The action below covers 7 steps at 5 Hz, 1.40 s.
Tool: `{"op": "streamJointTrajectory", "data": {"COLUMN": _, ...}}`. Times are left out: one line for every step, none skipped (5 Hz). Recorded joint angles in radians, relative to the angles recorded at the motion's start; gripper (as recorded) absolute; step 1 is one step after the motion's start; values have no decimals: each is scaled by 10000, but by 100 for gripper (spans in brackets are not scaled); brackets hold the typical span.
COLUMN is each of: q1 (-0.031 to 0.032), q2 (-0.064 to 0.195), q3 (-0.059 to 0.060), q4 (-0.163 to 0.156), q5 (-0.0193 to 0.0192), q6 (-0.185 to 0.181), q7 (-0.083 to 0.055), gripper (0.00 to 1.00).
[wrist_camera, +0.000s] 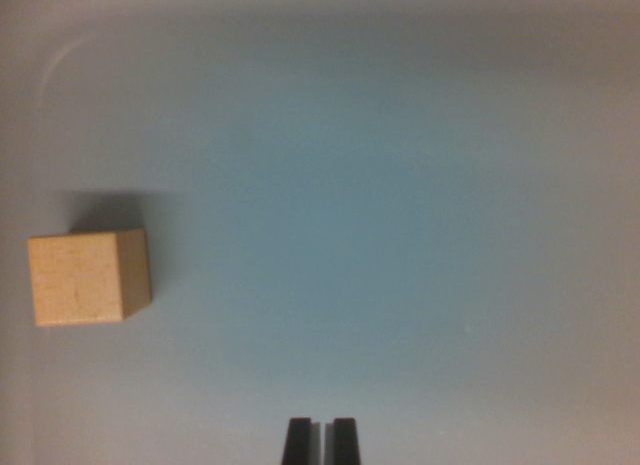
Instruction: Push wooden cube
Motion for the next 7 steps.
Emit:
{"op": "streamJointTrajectory", "data": {"q1": 130, "q2": 200, "q3": 117, "q4": -293, "q5": -44, "q6": -471, "q7": 197, "gripper": 0}}
{"op": "streamJointTrajectory", "data": {"q1": 130, "q2": 200, "q3": 117, "q4": -293, "q5": -44, "q6": -471, "q7": 197, "gripper": 0}}
{"op": "streamJointTrajectory", "data": {"q1": 260, "q2": 402, "q3": 234, "q4": -589, "q5": -88, "q6": -945, "q7": 395, "gripper": 0}}
{"op": "streamJointTrajectory", "data": {"q1": 260, "q2": 402, "q3": 234, "q4": -589, "q5": -88, "q6": -945, "q7": 395, "gripper": 0}}
{"op": "streamJointTrajectory", "data": {"q1": 384, "q2": 593, "q3": 346, "q4": -869, "q5": -130, "q6": -1395, "q7": 583, "gripper": 0}}
{"op": "streamJointTrajectory", "data": {"q1": 384, "q2": 593, "q3": 346, "q4": -869, "q5": -130, "q6": -1395, "q7": 583, "gripper": 0}}
{"op": "streamJointTrajectory", "data": {"q1": 514, "q2": 793, "q3": 463, "q4": -1163, "q5": -174, "q6": -1866, "q7": 781, "gripper": 0}}
